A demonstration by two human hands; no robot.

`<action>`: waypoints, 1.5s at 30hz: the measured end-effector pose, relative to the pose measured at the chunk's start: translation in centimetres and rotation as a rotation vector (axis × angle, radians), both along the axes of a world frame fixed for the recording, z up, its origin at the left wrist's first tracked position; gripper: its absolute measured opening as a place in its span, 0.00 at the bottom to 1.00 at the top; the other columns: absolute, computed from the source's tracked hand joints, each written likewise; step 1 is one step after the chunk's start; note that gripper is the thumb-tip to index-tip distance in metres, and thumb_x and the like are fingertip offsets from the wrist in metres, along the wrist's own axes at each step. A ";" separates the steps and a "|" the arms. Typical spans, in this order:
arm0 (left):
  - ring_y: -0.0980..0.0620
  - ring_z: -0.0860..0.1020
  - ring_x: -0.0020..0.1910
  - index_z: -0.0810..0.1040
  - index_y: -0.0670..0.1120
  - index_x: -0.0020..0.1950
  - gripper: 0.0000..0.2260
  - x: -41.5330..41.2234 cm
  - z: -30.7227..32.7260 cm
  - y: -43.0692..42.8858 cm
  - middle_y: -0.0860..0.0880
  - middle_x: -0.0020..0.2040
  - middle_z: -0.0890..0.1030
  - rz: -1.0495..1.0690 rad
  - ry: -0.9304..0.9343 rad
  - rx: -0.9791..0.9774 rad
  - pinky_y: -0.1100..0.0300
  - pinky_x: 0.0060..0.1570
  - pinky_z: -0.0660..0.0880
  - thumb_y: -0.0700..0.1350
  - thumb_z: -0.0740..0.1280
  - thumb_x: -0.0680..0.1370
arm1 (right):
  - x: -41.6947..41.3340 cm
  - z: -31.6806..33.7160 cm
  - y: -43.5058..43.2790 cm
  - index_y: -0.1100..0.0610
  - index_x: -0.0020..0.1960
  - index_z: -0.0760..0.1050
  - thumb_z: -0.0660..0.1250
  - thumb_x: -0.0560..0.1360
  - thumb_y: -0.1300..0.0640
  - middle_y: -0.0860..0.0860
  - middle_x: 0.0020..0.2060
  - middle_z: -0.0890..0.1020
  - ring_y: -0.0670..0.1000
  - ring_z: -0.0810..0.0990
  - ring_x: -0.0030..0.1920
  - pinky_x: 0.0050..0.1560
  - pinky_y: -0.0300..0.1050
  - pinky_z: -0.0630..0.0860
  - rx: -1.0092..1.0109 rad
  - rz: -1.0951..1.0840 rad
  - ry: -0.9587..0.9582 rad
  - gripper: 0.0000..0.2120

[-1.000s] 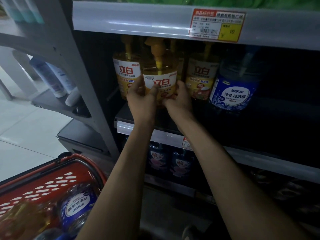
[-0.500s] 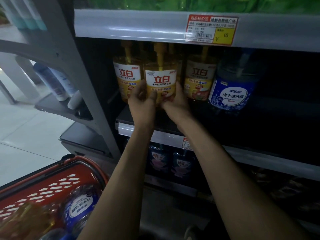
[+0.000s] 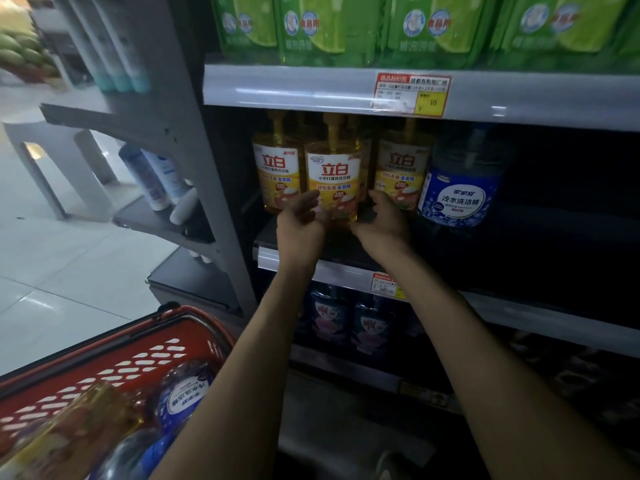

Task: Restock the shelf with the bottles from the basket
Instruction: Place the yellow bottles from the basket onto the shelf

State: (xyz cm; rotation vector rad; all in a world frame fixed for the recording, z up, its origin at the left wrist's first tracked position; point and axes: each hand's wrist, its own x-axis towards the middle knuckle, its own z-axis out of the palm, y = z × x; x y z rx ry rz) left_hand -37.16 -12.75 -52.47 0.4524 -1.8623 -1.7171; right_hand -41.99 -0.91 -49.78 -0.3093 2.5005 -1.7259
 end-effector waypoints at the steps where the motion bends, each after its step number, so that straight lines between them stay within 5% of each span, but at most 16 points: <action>1: 0.55 0.81 0.61 0.78 0.45 0.70 0.19 0.7 0.4 0.1 0.48 0.62 0.83 -0.018 -0.013 -0.058 0.51 0.63 0.80 0.42 0.73 0.79 | 0.6 0.3 0.3 0.53 0.76 0.66 0.69 0.78 0.63 0.51 0.72 0.73 0.53 0.69 0.73 0.65 0.43 0.67 0.020 0.016 0.038 0.28; 4: 0.57 0.81 0.61 0.78 0.49 0.69 0.21 3.6 1.3 -0.2 0.52 0.62 0.83 -0.080 -0.038 -0.308 0.51 0.63 0.80 0.46 0.74 0.76 | 2.6 0.7 0.9 0.53 0.75 0.67 0.70 0.78 0.63 0.51 0.71 0.74 0.53 0.70 0.73 0.62 0.39 0.65 0.092 0.068 0.146 0.27; 9: 0.54 0.78 0.65 0.73 0.60 0.73 0.25 9.5 3.7 -1.7 0.54 0.68 0.76 -0.037 -0.151 -0.574 0.45 0.65 0.78 0.56 0.68 0.75 | 6.1 1.0 1.7 0.53 0.77 0.64 0.75 0.75 0.58 0.53 0.75 0.67 0.54 0.67 0.75 0.72 0.48 0.69 0.223 0.151 0.344 0.35; 13: 0.53 0.74 0.68 0.71 0.55 0.76 0.26 15.4 5.5 -3.0 0.51 0.72 0.74 0.024 -0.177 -0.795 0.50 0.64 0.76 0.56 0.69 0.78 | 10.0 1.8 1.0 0.51 0.79 0.62 0.74 0.76 0.50 0.49 0.76 0.65 0.50 0.64 0.76 0.75 0.50 0.66 0.262 0.272 0.475 0.36; 19: 0.63 0.73 0.65 0.73 0.56 0.75 0.25 29.2 4.5 -7.7 0.57 0.70 0.75 0.172 -0.274 -0.796 0.72 0.63 0.67 0.52 0.73 0.78 | 16.8 2.7 -2.0 0.48 0.78 0.64 0.75 0.75 0.48 0.46 0.76 0.66 0.47 0.68 0.73 0.72 0.46 0.68 0.283 0.513 0.473 0.36; 23: 0.57 0.76 0.65 0.75 0.55 0.72 0.27 38.9 1.7 -10.9 0.57 0.68 0.78 0.320 -0.447 -0.865 0.56 0.62 0.74 0.63 0.63 0.76 | 20.6 2.6 -5.2 0.48 0.74 0.70 0.77 0.72 0.47 0.48 0.70 0.73 0.48 0.73 0.69 0.70 0.46 0.71 0.300 0.642 0.459 0.33; 28: 0.53 0.75 0.69 0.74 0.54 0.74 0.27 46.2 -2.9 -13.6 0.55 0.70 0.76 0.336 -0.714 -0.939 0.57 0.66 0.73 0.58 0.70 0.76 | 25.0 1.4 -10.3 0.48 0.72 0.71 0.77 0.72 0.48 0.48 0.63 0.76 0.48 0.77 0.61 0.63 0.41 0.73 0.468 0.922 0.385 0.31; 36: 0.48 0.74 0.70 0.62 0.54 0.81 0.38 43.5 -6.3 -17.1 0.49 0.74 0.73 0.218 -0.954 -1.160 0.51 0.66 0.75 0.63 0.72 0.75 | 29.6 -3.6 -16.4 0.42 0.67 0.74 0.74 0.73 0.48 0.45 0.57 0.78 0.48 0.78 0.57 0.58 0.49 0.78 0.672 1.102 0.378 0.23; 45: 0.43 0.76 0.66 0.59 0.53 0.81 0.42 38.2 -9.7 -21.9 0.45 0.73 0.73 0.030 -1.176 -1.030 0.45 0.61 0.78 0.69 0.69 0.74 | 29.2 -7.1 -16.4 0.50 0.67 0.71 0.66 0.79 0.49 0.54 0.63 0.74 0.58 0.75 0.62 0.62 0.55 0.75 0.987 1.053 0.458 0.18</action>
